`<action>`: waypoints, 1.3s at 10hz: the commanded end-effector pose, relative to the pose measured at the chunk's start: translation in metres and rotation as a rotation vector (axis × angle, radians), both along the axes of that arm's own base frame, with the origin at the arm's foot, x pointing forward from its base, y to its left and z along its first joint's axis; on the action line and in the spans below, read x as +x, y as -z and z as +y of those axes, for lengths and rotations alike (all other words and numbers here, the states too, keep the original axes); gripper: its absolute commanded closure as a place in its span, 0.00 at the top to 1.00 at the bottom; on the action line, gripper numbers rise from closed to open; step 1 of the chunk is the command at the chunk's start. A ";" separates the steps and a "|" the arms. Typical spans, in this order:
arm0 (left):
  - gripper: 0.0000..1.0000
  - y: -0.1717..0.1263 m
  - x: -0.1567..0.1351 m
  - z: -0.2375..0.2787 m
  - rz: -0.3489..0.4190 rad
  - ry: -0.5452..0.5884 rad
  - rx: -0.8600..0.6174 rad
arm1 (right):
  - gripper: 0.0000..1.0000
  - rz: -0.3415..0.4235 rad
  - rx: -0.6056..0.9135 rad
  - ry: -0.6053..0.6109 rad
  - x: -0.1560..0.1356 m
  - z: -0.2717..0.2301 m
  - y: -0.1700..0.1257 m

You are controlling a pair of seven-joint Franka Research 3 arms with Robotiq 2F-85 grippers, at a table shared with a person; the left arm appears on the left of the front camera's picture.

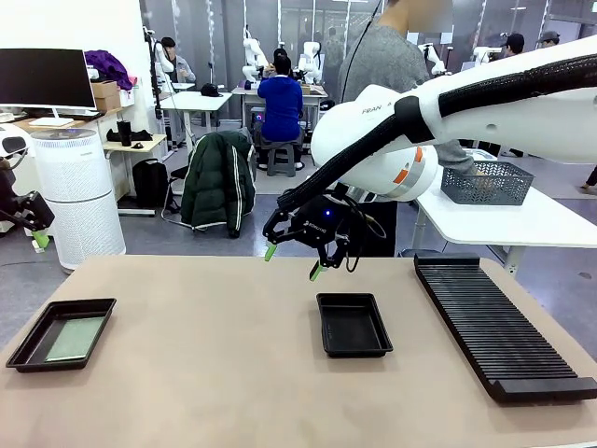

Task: Inspect and transfer BCBs to ESD trays.
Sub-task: Pick up the Blank PCB from the PCB Rack and place it in the right ESD tray.

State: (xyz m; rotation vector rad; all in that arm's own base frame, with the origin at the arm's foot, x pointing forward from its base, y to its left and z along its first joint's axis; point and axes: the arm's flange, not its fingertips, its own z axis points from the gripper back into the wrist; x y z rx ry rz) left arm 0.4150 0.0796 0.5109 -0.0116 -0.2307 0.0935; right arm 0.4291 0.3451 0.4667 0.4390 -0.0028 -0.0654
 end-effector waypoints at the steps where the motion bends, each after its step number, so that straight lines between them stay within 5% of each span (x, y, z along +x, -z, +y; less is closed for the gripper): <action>1: 1.00 0.003 -0.001 0.000 -0.012 0.002 0.002 | 1.00 0.002 -0.006 0.013 -0.001 0.001 -0.001; 13: 1.00 0.003 -0.001 0.000 -0.012 0.002 0.002 | 1.00 0.002 -0.006 0.013 -0.001 0.001 -0.001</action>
